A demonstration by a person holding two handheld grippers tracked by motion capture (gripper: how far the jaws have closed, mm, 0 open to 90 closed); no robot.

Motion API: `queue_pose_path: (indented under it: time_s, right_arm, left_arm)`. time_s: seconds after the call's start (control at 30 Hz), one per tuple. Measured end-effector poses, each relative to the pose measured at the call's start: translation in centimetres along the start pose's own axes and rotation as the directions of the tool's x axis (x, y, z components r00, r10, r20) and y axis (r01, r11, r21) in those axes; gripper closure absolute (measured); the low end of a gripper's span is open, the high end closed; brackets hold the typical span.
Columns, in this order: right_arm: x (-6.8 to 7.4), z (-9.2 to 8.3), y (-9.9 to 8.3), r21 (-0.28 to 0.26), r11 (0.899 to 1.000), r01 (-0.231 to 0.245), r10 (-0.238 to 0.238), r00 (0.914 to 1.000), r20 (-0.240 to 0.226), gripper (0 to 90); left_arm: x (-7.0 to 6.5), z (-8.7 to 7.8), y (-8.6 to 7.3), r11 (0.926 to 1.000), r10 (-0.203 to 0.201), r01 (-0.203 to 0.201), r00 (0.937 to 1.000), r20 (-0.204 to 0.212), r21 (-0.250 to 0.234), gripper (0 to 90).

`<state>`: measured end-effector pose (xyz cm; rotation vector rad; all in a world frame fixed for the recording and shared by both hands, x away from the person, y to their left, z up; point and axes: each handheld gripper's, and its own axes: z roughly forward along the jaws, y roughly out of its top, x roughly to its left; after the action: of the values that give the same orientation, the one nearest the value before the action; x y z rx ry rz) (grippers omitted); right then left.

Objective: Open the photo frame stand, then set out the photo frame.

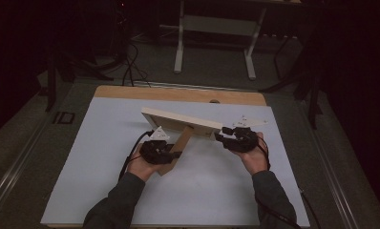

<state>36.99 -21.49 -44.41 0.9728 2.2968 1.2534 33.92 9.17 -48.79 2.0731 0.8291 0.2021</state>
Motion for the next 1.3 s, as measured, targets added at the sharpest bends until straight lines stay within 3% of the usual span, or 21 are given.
queue_pose_path:
  time_s: [0.47,0.73,0.93,1.3]
  right_arm:
    - [-0.5,-0.3,-0.7,0.006,1.000,-0.025,0.024,0.9996,0.016,56.1]
    - [-1.3,-0.5,-1.8,0.018,0.998,-0.066,0.065,0.9968,0.047,58.5]
    - [-1.8,-0.8,-2.1,0.016,0.994,-0.109,0.108,0.9912,0.078,60.0]
    - [-2.2,-0.9,-2.3,0.020,0.992,-0.121,0.119,0.9890,0.088,60.2]
  left_arm:
    - [0.4,-1.3,0.1,0.9980,-0.034,0.034,0.9994,0.002,-0.052,60.3]
    - [1.1,-2.6,-0.1,0.9926,-0.065,0.065,0.9979,0.001,-0.102,63.8]
    - [1.8,-3.0,-0.5,0.9914,-0.092,0.090,0.9956,-0.016,-0.095,63.5]
    - [2.6,-4.2,-0.6,0.9848,-0.125,0.120,0.9916,-0.032,-0.125,65.0]
